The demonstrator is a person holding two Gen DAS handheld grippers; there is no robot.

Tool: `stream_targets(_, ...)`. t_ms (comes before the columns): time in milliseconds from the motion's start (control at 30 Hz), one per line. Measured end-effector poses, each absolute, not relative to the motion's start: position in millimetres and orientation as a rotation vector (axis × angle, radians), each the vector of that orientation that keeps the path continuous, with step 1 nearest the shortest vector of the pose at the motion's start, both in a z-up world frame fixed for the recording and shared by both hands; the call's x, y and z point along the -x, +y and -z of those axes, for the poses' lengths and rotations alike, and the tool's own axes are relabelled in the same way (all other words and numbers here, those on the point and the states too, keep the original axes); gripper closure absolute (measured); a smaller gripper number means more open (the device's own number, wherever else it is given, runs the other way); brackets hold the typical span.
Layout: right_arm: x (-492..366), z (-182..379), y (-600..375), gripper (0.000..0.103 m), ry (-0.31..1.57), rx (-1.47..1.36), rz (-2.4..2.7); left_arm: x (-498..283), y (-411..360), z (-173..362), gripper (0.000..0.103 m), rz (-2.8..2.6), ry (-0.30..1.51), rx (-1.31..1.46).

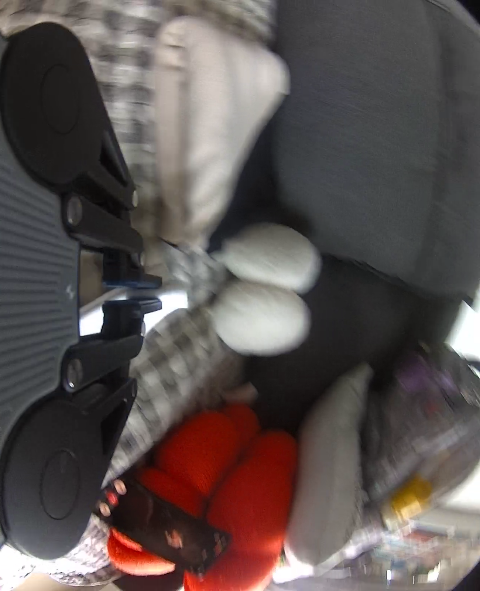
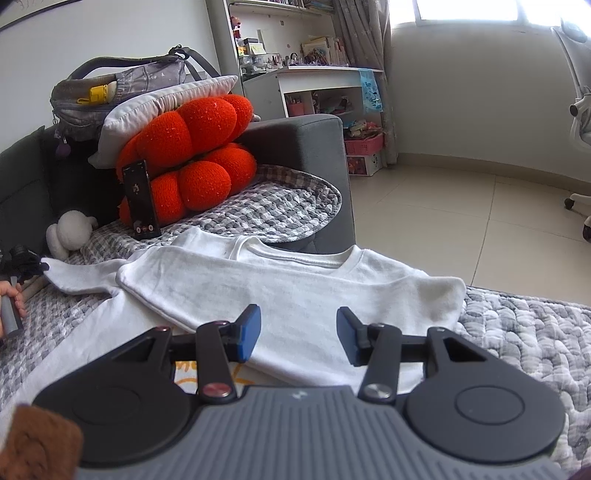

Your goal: Fold clothes

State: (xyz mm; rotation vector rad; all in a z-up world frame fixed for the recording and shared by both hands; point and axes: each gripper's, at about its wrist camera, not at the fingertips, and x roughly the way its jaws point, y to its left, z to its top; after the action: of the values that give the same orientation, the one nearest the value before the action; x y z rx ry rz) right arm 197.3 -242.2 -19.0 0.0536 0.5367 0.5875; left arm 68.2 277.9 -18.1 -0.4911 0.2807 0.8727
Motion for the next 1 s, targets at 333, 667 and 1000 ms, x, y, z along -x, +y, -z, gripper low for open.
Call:
stream_targets(333, -197, 19, -242, 0.053, 0.537, -0.062, -0.589, -69, 229, -44, 0.098, -0.665, 0.095, 0.467)
stream_targets(667, -198, 19, -244, 0.053, 0.541, -0.091, -0.605, -85, 166, -88, 0.098, -0.397, 0.012, 0.5)
stream_targets(1000, -199, 19, -245, 0.053, 0.552, -0.133, -0.623, -111, 103, -109, 0.098, -0.193, 0.008, 0.52)
